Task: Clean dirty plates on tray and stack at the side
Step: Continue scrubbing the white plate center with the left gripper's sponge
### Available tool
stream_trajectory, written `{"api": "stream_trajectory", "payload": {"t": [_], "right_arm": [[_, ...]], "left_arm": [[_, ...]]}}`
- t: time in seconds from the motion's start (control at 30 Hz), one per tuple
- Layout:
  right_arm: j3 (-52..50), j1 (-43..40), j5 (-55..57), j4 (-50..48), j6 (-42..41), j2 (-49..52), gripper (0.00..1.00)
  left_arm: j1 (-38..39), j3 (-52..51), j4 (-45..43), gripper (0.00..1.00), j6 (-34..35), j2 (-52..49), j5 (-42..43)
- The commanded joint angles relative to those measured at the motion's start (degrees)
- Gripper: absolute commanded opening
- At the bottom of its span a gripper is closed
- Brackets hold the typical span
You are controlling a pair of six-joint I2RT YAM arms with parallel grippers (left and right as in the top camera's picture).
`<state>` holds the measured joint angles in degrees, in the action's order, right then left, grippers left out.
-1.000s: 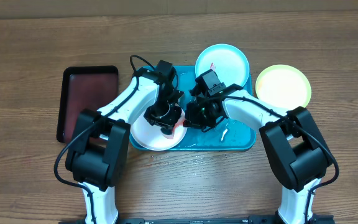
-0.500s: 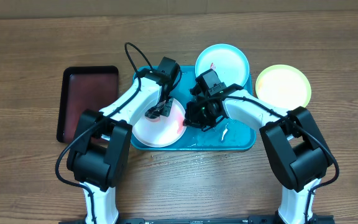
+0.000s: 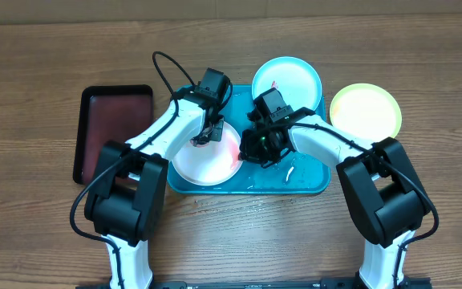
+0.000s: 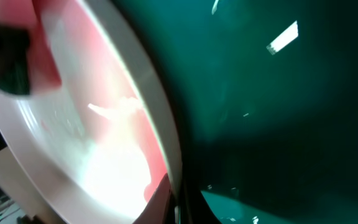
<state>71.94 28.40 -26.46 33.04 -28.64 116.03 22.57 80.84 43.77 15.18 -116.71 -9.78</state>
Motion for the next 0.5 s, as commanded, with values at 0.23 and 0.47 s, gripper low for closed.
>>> {"api": "stream_trajectory", "payload": {"t": [0.23,0.47], "right_arm": [[-0.1,-2.6,11.6,0.0,-1.6,-0.2,0.04],[-0.1,-2.6,11.4,0.0,-1.6,-0.2,0.04]], "left_arm": [[-1.3,-0.1,10.1,0.04,-1.0,-1.1,4.7],[-2.7,-0.1,11.3,0.04,-12.3,-1.1,10.8]]}}
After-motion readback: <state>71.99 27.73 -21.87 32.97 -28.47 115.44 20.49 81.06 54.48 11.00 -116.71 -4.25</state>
